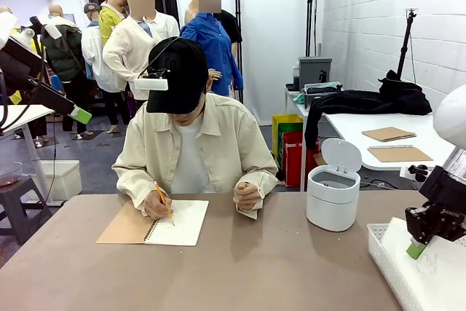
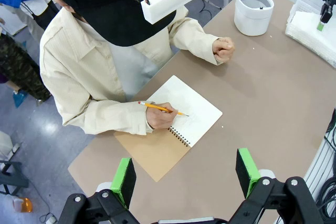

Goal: Sort the paper based on its condition.
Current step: If a person hands you a paper, place it in the Organizing basket , and if it's crumpled, put it in the Trash can.

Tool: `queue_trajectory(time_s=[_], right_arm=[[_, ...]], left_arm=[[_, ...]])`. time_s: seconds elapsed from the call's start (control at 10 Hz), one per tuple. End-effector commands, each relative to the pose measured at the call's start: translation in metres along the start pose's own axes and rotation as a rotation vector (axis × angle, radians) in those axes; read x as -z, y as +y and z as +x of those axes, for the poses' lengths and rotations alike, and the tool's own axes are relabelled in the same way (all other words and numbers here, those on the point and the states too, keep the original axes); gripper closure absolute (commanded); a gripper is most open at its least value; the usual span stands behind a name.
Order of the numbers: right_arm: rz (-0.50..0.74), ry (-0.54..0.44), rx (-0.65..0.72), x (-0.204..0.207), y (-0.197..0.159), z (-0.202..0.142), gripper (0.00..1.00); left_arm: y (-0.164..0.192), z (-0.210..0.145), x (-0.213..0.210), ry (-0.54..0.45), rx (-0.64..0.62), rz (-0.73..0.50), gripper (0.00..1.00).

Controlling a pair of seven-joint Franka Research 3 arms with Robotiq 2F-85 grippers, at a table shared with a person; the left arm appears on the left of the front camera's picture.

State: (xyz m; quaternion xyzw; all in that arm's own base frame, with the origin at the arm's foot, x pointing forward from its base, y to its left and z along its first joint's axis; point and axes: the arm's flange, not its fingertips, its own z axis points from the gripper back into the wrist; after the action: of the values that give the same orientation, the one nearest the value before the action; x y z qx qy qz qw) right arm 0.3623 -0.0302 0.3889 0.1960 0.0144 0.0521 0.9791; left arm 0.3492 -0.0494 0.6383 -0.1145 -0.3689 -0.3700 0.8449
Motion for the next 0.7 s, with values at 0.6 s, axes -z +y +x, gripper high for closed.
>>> queue_trajectory(time_s=[0.6], right_arm=[[-0.074,0.0,-0.013,-0.006,-0.015,-0.001,0.81]], left_arm=[[0.0,0.0,0.0,0.0,-0.002,0.0,0.0]])
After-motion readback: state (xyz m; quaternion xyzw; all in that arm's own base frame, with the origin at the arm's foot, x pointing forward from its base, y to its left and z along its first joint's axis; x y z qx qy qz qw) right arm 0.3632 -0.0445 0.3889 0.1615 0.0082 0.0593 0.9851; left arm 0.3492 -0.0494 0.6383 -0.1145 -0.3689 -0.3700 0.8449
